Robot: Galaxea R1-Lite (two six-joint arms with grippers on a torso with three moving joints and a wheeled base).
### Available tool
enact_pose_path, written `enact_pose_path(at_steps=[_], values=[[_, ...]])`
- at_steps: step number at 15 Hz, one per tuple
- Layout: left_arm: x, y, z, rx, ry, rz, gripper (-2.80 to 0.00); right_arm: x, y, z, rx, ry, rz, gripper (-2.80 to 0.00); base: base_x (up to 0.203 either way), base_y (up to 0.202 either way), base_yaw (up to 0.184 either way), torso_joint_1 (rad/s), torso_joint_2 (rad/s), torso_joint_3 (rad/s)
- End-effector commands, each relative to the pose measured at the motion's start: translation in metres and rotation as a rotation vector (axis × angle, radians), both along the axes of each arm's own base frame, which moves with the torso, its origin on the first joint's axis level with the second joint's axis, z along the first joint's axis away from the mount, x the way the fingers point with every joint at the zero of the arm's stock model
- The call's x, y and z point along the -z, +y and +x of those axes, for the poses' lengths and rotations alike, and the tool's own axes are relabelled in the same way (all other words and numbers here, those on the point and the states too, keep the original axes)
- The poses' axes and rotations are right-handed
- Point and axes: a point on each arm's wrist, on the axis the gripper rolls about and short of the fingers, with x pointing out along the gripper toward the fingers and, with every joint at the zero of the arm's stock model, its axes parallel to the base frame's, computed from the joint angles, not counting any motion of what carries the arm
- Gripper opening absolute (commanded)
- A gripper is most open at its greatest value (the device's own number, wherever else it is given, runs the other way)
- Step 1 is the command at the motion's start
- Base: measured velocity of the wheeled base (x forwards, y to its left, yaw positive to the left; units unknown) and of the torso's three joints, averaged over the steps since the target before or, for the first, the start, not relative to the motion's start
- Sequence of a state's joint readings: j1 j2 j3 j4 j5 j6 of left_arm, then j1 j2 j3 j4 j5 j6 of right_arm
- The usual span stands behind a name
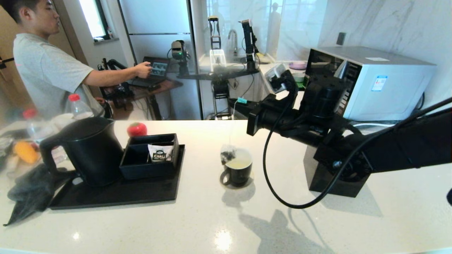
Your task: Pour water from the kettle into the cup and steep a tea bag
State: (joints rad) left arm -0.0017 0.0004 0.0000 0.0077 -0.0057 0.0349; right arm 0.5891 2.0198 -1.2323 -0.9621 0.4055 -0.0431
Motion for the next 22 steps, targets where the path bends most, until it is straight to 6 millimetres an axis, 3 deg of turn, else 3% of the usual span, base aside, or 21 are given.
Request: enact_pose_path(at_steps=[1,10,22], values=[[0.0,0.0,0.0,0.0,0.0,0.0,-2.8,0.016,0.005,0.008,-0.001,0.027,-0.02,-2.8,0.0,0.0,0.0,0.0,0.0,0.0],[0.0,0.0,0.0,0.0,0.0,0.0,-2.8,0.023,0.006,0.011,0.001,0.042,-0.03,-2.8,0.0,0.0,0.0,0.0,0.0,0.0],[0.0,0.0,0.0,0.0,0.0,0.0,-2.8,0.023,-0.014,0.027,0.06,0.038,-0.024,-2.8,0.0,0.0,0.0,0.0,0.0,0.0]])
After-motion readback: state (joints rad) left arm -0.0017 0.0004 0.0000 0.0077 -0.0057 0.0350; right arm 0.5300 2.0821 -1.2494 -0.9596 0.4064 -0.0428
